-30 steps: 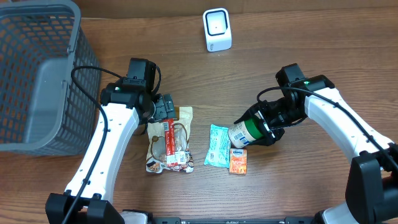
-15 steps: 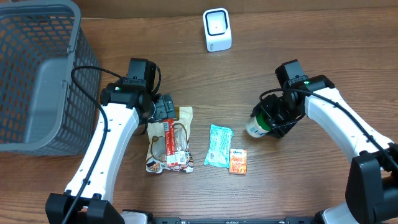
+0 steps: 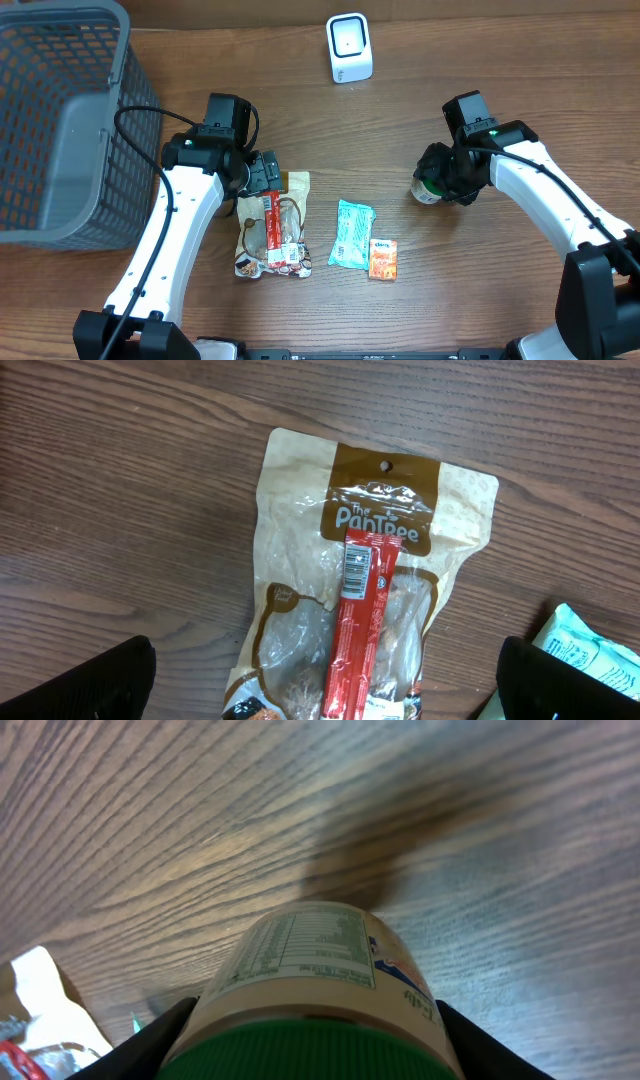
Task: Scan the item barcode
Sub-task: 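Carry the jar to the white scanner and hold it in front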
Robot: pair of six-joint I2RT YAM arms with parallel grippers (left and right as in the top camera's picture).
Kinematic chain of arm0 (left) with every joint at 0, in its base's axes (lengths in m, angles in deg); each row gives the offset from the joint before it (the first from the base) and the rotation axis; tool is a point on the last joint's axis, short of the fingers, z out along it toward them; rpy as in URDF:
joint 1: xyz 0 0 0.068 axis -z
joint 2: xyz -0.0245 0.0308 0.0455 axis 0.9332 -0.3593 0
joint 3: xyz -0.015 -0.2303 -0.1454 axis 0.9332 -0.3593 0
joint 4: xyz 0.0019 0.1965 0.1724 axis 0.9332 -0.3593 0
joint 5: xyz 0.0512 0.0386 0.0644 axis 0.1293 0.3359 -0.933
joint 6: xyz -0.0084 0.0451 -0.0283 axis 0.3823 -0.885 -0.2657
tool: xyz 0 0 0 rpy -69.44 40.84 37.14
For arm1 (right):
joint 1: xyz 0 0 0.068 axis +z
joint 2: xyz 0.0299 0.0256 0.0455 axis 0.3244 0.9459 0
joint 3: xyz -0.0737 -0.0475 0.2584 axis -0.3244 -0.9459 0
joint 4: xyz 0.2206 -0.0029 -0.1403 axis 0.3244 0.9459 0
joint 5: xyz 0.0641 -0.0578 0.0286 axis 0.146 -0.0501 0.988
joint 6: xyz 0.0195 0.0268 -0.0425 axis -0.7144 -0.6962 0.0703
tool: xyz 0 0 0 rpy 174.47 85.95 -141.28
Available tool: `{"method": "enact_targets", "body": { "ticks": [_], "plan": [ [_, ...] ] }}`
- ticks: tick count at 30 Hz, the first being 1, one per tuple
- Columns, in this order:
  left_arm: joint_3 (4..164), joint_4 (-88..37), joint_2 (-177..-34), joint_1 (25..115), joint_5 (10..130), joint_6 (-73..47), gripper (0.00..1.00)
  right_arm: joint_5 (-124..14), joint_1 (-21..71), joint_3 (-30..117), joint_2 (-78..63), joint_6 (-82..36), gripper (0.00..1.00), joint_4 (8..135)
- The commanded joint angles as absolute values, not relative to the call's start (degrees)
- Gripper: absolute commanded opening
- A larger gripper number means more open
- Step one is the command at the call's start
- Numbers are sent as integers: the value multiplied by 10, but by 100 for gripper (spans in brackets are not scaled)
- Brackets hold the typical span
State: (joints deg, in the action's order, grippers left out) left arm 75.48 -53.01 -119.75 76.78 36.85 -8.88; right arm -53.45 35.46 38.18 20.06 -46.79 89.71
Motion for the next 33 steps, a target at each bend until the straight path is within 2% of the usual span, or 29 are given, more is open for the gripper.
{"method": "enact_targets", "body": {
  "ticks": [1, 5, 14, 18, 21, 33],
  "plan": [
    [764, -530, -1199, 768, 371, -83, 100, -538, 352, 406, 184, -400, 3, 898],
    [764, -530, -1199, 768, 371, -83, 100, -539, 352, 460, 184, -358, 4, 942],
    [764, -530, -1199, 768, 371, -83, 100, -539, 352, 715, 205, -295, 4, 1152],
    [764, -530, -1199, 768, 371, -83, 100, -539, 352, 801, 234, -268, 3, 1185],
    [764, -530, -1199, 768, 371, -83, 100, -539, 354, 817, 248, -246, 3, 1145],
    [764, -530, -1199, 768, 371, -83, 100, -539, 373, 808, 313, -207, 4, 771]
  ]
}}
